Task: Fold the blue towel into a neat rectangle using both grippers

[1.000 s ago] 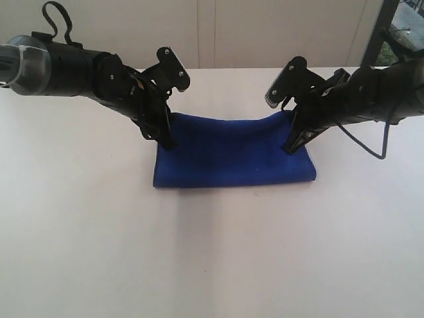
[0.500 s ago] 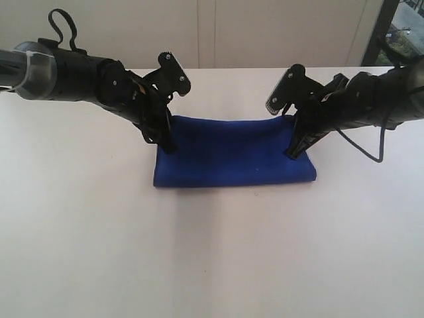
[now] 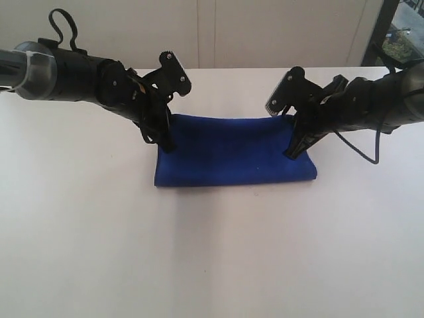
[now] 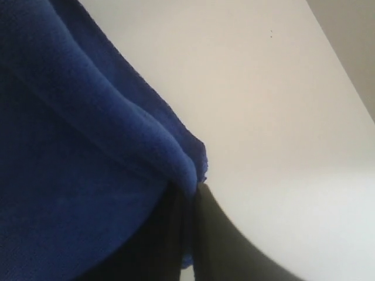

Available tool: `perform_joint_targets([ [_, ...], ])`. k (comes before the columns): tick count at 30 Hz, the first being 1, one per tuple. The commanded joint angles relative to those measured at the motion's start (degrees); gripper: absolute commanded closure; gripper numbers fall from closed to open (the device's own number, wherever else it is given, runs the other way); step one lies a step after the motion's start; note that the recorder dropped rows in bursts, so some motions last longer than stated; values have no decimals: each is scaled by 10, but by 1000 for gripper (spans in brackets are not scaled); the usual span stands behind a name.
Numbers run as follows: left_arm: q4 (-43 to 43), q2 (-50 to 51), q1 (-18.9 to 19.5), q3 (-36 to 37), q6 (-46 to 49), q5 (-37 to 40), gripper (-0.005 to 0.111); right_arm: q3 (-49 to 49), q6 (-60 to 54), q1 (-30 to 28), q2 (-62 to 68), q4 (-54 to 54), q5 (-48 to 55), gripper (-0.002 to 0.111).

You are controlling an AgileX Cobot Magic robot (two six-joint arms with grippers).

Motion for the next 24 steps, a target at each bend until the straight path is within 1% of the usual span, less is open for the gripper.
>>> perform_joint_targets([
  [1,-1,-1,1,-1,0,-3,106,-1,-3,-3,-1,2,-8,99],
  [3,-1,-1,1,-1,0,-3,102,-1,-3,-3,-1,2,-10,92],
  [5,-1,-1,1,-1,0,-3,92,-1,-3,-3,-1,2,-12,86],
  [9,-1,-1,1,-1,0,-3,70,-1,-3,-3,-1,2,-19,78],
  [11,-1,-1,1,-1,0,-3,64,-1,-3,-3,-1,2,-22,76],
  [15,-1,-1,1,-1,0,-3,62,-1,5,-3,-1,2,-32,75],
  [19,-1,-1,1,-1,0,-3,62,-1,29,-3,-3,2,-51,64],
  [20,-1,-1,1,-1,0,-3,62,-1,30,-3,-3,3,-54,64],
  [23,-1,-1,1,-1,-3,-1,62,-1,59,-3,-9,5,-56,65],
  [24,-1,-1,1,-1,-3,2,63,-1,83,-3,-10,8,-55,67],
])
